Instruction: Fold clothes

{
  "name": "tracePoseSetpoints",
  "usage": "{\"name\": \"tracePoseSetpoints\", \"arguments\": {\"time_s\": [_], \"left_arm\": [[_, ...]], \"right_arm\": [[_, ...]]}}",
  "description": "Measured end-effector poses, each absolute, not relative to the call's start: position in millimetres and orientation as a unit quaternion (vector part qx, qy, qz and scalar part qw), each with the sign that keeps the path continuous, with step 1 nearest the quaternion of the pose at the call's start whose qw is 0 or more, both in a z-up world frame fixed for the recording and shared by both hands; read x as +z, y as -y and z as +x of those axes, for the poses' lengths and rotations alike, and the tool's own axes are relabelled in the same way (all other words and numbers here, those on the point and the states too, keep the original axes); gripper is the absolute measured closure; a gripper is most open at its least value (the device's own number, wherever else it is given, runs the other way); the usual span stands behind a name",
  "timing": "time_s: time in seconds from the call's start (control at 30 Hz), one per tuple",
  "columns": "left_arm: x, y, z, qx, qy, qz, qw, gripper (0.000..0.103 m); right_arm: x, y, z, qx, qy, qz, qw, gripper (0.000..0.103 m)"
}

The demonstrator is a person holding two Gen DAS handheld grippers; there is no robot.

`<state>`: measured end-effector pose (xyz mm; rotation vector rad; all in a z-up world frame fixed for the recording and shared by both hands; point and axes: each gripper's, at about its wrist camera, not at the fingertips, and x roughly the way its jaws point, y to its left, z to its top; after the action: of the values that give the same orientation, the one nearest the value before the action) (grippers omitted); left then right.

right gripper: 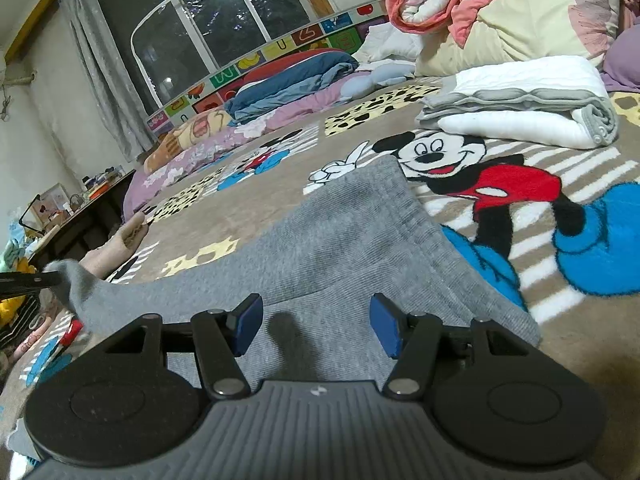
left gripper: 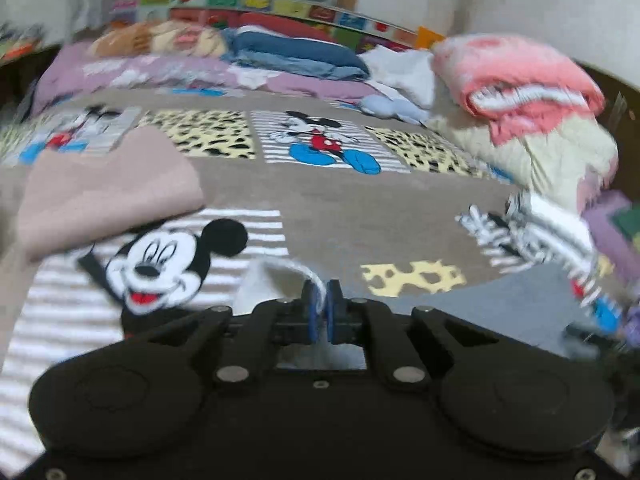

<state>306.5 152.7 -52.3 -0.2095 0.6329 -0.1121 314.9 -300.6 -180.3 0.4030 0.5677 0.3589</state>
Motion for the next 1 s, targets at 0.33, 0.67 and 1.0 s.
{"name": "tracePoseSetpoints", "arguments": {"time_s": [0.33, 0.67, 1.0], "left_arm": [[-66.3, -171.8, 300.4, 0.06, -0.342, -0.101, 0.932, 0.097], [-95.2, -156.5, 283.6, 0.017, -0.328, -0.054, 0.943, 0.093], [-132.6, -115.7, 320.5, 0.006, -0.384, 0.004, 0.923, 0.054]], "right_arm": [[-178.7, 299.0, 314.2, 0.167, -0.276, 0.191, 0.927, 0.044], [-178.8, 297.2, 315.6, 0.165, -0.277, 0.185, 0.928, 0.044], [-179.4, 297.1, 317.9, 0.165, -0.277, 0.181, 0.929, 0.043]]}}
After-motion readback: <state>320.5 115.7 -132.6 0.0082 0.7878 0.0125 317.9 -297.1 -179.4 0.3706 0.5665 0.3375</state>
